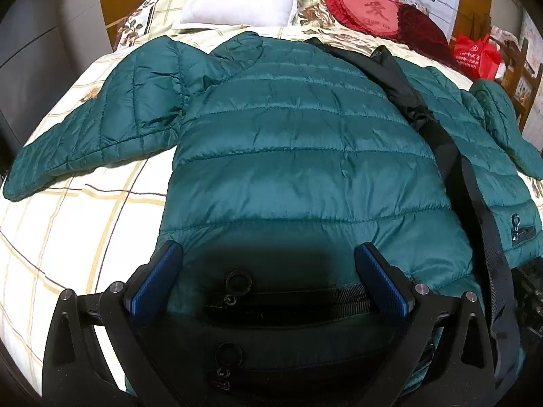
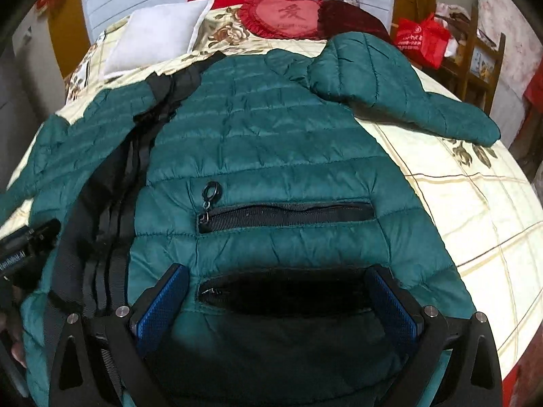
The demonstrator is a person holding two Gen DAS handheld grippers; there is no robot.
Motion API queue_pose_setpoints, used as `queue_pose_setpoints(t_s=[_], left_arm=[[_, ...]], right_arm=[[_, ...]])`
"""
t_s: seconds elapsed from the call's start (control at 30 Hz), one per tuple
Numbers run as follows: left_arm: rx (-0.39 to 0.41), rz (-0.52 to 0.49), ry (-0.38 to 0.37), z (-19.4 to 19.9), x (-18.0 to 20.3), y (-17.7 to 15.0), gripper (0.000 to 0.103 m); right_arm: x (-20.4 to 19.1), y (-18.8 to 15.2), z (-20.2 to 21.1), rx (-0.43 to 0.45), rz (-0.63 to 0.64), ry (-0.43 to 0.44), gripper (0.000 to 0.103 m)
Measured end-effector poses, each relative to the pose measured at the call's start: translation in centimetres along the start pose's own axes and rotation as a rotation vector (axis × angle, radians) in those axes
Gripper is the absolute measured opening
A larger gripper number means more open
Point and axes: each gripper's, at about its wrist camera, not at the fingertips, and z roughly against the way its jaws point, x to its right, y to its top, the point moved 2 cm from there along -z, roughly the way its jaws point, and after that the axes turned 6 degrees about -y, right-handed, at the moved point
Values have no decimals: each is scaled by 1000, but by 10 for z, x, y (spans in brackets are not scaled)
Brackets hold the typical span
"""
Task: Fold large clothes
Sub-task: 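Grasp the jacket's side edge with the left tool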
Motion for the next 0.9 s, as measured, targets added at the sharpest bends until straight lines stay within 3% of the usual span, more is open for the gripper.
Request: queue_pose_setpoints(t_s=[0.27, 0.37, 0.5, 0.57, 0.67, 0.8, 0.87, 0.9], left_arm=[[-17, 0, -12, 10, -8, 6, 103], [72, 29, 7, 45, -45, 19, 103], [140, 107, 91, 71, -135, 24, 103], [119, 182, 180, 70, -199, 21, 103], [95, 331, 223, 68, -283, 13, 103], [131, 591, 170, 68, -377, -4, 102], [115, 661, 84, 56, -395, -8, 102], [149, 663, 77, 56, -399, -7, 102]], right_arm=[[1, -3, -2, 15, -11, 7, 103], [0, -2, -1, 12, -5, 0, 103], [3, 2, 15, 51, -14, -25, 103], [6, 4, 29, 108, -23, -28, 103], [12, 5, 48, 186, -40, -28, 103], [15, 5, 57, 213, -44, -19, 103], [17, 7, 55, 209, -47, -18, 103], [18, 8, 54, 207, -50, -19, 103]])
